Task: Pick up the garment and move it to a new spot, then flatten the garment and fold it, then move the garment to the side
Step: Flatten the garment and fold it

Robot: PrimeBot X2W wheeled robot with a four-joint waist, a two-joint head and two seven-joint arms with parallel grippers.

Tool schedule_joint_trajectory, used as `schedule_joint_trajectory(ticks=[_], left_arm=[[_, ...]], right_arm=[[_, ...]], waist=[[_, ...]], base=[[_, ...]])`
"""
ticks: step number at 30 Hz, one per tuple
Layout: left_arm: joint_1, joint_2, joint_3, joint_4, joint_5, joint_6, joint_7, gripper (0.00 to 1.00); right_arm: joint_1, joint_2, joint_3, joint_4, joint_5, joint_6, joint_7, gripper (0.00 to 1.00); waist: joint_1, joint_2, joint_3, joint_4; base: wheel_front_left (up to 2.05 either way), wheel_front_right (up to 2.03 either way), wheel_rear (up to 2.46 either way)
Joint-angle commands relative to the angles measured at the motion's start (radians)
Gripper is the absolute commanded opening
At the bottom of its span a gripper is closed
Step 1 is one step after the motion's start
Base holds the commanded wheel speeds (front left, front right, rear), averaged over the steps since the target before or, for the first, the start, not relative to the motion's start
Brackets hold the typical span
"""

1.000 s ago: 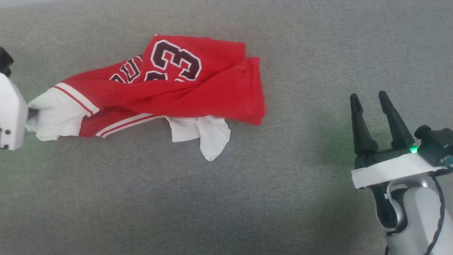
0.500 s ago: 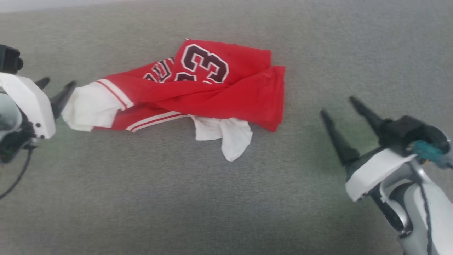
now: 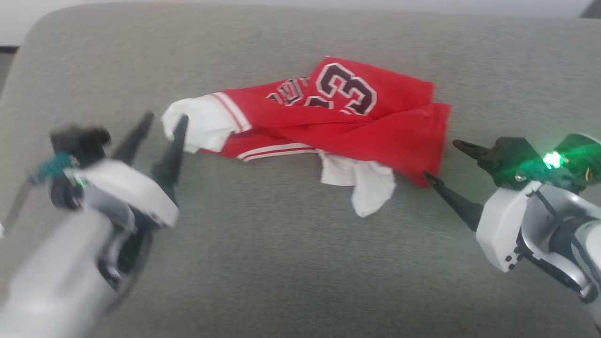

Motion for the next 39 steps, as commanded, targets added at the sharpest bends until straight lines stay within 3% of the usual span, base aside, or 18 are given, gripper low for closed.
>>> schedule_joint_trajectory(ticks=[1, 4, 7, 13, 17, 18, 19, 20, 21, 22, 28, 33, 39], left_arm=[[0.053, -0.018, 0.033, -0.023, 0.032, 0.013, -0.003, 1.0], [0.188, -0.088, 0.187, -0.144, 0.153, 0.047, -0.004, 1.0], [0.31, -0.164, 0.287, -0.227, 0.248, 0.05, -0.003, 1.0], [0.439, -0.275, 0.377, -0.283, 0.352, -0.001, -0.003, 1.0], [0.467, -0.328, 0.418, -0.281, 0.392, -0.039, -0.004, 1.0], [0.47, -0.34, 0.427, -0.28, 0.401, -0.048, -0.004, 1.0], [0.475, -0.353, 0.438, -0.279, 0.404, -0.057, -0.004, 1.0], [0.481, -0.363, 0.447, -0.277, 0.406, -0.067, -0.004, 1.0], [0.484, -0.37, 0.454, -0.273, 0.412, -0.076, -0.004, 1.0], [0.486, -0.376, 0.46, -0.269, 0.42, -0.084, -0.004, 1.0], [0.501, -0.414, 0.491, -0.25, 0.457, -0.117, -0.004, 1.0], [0.501, -0.457, 0.494, -0.242, 0.474, -0.147, -0.003, 1.0], [0.47, -0.493, 0.472, -0.223, 0.484, -0.172, -0.003, 1.0]], right_arm=[[-0.021, -0.006, 0.019, -0.005, 0.018, 0.0, 0.015, 1.0], [-0.096, -0.058, 0.092, 0.005, 0.052, 0.0, 0.068, 1.0], [-0.173, -0.097, 0.17, 0.026, 0.08, 0.0, 0.105, 1.0], [-0.3, -0.149, 0.309, 0.09, 0.107, 0.0, 0.124, 1.0], [-0.353, -0.15, 0.353, 0.144, 0.111, 0.0, 0.101, 1.0], [-0.362, -0.15, 0.365, 0.155, 0.108, 0.0, 0.096, 0.96], [-0.372, -0.146, 0.376, 0.168, 0.107, 0.0, 0.09, 0.71], [-0.381, -0.142, 0.383, 0.179, 0.111, 0.0, 0.085, 0.33], [-0.39, -0.141, 0.39, 0.188, 0.112, 0.0, 0.079, 0.06], [-0.398, -0.141, 0.4, 0.196, 0.109, 0.0, 0.073, 0.0], [-0.428, -0.147, 0.363, 0.227, 0.123, 0.0, 0.037, 0.0], [-0.463, -0.162, 0.207, 0.239, 0.123, 0.0, 0.052, 0.0], [-0.544, -0.116, 0.108, 0.358, 0.08, 0.0, 0.093, 0.0]], waist=[[0.0, 0.0, 0.002, 0.041], [0.0, 0.0, 0.013, 0.08], [0.0, 0.0, 0.025, 0.116], [0.0, 0.0, 0.047, 0.168], [0.0, 0.0, 0.065, 0.19], [0.0, 0.0, 0.069, 0.194], [0.0, 0.0, 0.071, 0.198], [0.0, 0.0, 0.074, 0.2], [0.0, 0.0, 0.076, 0.202], [0.0, 0.0, 0.078, 0.203], [0.0, 0.0, 0.08, 0.202], [0.0, 0.0, 0.086, 0.215], [0.0, 0.0, 0.115, 0.259]], base=[[0.0, 0.0, 0.0], [0.0, 0.0, 0.0], [0.0, 0.0, 0.0], [0.0, 0.0, 0.0], [0.0, 0.0, 0.0], [0.0, 0.0, 0.0], [0.0, 0.0, 0.0], [0.0, 0.0, 0.0], [0.0, 0.0, 0.0], [0.0, 0.0, 0.0], [0.0, 0.0, 0.0], [0.0, 0.0, 0.0], [0.0, 0.0, 0.0]])
